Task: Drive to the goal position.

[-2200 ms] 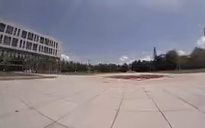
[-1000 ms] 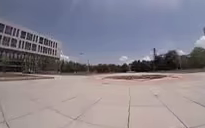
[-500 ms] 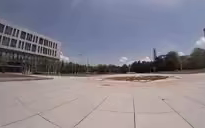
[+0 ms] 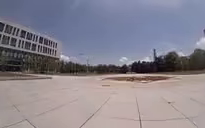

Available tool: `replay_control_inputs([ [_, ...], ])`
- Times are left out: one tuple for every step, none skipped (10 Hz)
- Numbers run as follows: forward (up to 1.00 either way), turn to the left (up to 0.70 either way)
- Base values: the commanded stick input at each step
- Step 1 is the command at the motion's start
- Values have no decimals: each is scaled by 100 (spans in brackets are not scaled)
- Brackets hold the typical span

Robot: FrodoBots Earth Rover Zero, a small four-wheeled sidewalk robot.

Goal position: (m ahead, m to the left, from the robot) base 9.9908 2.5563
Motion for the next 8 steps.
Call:
replay_control_inputs([
  [50, -49],
  [50, -49],
  [50, -49],
  [50, -39],
  [50, 1],
  [50, 1],
  [50, 1],
  [50, 1],
])
